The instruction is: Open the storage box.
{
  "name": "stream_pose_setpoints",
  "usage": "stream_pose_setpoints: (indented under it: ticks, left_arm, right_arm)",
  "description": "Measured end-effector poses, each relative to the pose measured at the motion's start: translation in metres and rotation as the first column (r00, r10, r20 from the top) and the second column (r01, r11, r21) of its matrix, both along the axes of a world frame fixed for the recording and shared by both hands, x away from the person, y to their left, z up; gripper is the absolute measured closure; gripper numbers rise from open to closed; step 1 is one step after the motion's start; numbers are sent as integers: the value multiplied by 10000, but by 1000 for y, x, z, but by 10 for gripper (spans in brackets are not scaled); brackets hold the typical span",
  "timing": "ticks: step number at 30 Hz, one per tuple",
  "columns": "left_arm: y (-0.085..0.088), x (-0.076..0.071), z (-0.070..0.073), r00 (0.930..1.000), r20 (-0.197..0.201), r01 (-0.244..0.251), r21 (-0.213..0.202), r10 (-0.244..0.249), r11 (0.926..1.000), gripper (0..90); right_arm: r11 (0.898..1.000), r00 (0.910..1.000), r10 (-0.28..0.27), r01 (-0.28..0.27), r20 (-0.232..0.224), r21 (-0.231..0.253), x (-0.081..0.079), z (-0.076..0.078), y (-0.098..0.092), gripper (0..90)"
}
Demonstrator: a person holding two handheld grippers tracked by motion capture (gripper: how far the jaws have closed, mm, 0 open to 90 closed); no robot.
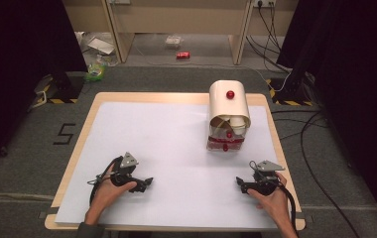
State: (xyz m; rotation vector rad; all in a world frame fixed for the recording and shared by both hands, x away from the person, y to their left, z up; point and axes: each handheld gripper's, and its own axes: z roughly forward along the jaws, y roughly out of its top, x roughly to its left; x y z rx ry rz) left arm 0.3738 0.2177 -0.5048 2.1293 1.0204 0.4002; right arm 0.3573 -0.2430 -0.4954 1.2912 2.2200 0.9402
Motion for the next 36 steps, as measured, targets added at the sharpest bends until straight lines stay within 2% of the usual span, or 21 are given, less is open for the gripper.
stream_pose_setpoints:
  ticks: [4,7,13,17,18,22,25,29,31,35,36]
  left_arm:
    - [0,0,0,10000,0,-1,-1,1,10000,0]
    - [0,0,0,10000,0,5,-9,-5,10000,0]
    - [0,0,0,10000,-4,4,-19,-4,10000,0]
    - [0,0,0,10000,-4,2,-17,-2,10000,0]
    - [0,0,0,10000,-4,2,-17,-2,10000,0]
    - [0,0,0,10000,-5,-1,-6,1,10000,0]
    - [0,0,0,10000,-5,-2,-2,2,10000,0]
    - [0,0,0,10000,-4,-5,-12,5,10000,0]
    - [0,0,0,10000,-6,-1,-9,1,10000,0]
    - [0,0,0,10000,-3,1,-5,-1,10000,0]
    - [0,0,0,10000,-3,1,-5,-1,10000,0]
  right_arm:
    - [10000,10000,-5,5,9,3,0,0,0,161]
    - [9999,9999,133,-132,64,-41,-1,1,1,199]
    - [9977,9969,677,-676,407,-40,-3,3,7,262]
    - [9926,9864,1213,-1212,1109,-83,-6,9,16,298]
    - [9926,9864,1213,-1212,1109,-83,-6,9,16,298]
    - [9852,9686,1705,-1713,1812,-111,-6,15,24,340]
    - [9792,9494,2006,-2017,2415,-203,-6,20,29,356]
    - [9710,9279,2353,-2371,2891,-295,-1,26,36,381]
    - [9698,9243,2406,-2414,2962,-342,1,27,38,383]
    - [9681,9090,2473,-2461,3356,-467,9,33,43,396]
    - [9681,9090,2473,-2461,3356,-467,9,33,43,396]
